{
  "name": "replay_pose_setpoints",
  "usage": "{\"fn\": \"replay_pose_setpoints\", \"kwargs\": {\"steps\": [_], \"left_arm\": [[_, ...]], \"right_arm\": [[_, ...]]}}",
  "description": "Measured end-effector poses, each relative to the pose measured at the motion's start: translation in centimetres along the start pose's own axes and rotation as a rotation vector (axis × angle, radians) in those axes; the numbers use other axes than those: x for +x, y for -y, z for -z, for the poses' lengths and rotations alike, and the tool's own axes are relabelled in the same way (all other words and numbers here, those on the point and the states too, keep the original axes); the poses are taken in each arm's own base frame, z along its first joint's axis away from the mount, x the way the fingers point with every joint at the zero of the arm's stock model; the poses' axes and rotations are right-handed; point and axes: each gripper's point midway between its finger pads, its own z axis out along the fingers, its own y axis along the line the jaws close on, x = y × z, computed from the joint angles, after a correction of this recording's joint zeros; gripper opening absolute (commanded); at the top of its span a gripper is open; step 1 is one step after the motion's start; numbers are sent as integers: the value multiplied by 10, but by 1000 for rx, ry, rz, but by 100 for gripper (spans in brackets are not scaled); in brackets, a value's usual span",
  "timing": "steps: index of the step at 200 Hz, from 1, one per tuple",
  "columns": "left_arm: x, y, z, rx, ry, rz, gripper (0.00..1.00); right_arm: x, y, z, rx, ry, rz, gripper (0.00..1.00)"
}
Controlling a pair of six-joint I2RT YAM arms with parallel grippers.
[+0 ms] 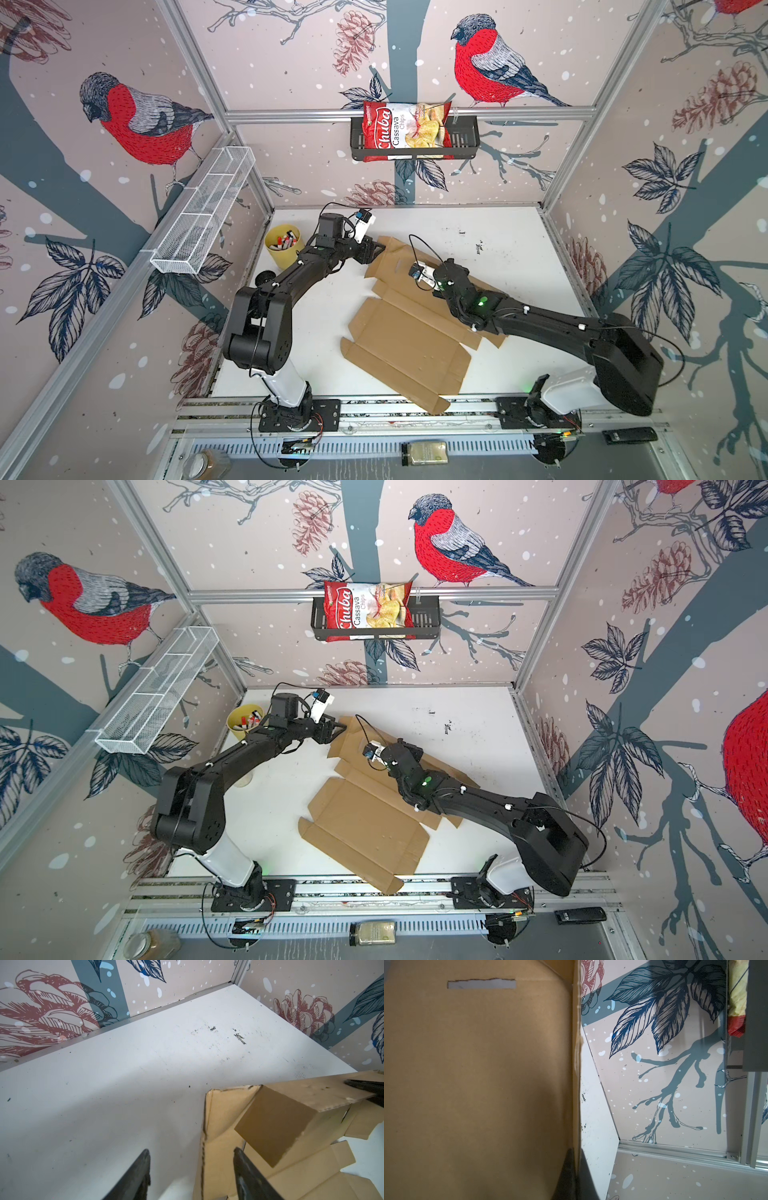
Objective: Fold the paper box
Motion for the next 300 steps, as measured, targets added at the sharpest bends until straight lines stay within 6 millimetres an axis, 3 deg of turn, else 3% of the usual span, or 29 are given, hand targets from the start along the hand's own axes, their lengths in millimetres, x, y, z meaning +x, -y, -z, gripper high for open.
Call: {"fn": "replay_pose_setpoints", "kwargs": {"steps": [24,81,116,154,188,235,300], "left_arm": [[3,-3,-10,-11,-27,-12,35],[-10,18,-11,-40,-15,-118,0],[-21,25,-8,-42,23,-142,0],[-35,53,-16,2,58,-120,0],[-46,67,-17,3,106,-47,0],[-28,82,-32,0,126,82,2],[-18,76,-34,-40,120,96,6]], "right_arm": [[-2,1,-1,-2,1,0,0],[-4,5,-6,-6,-28,-15,0],[-2,14,-9,16,-52,-48,0],[0,26,-12,60,-111,-64,0],[-2,34,-12,95,-126,-110,0],[5,24,-13,125,-159,-107,0],[21,9,-5,246,-130,1,0]]}}
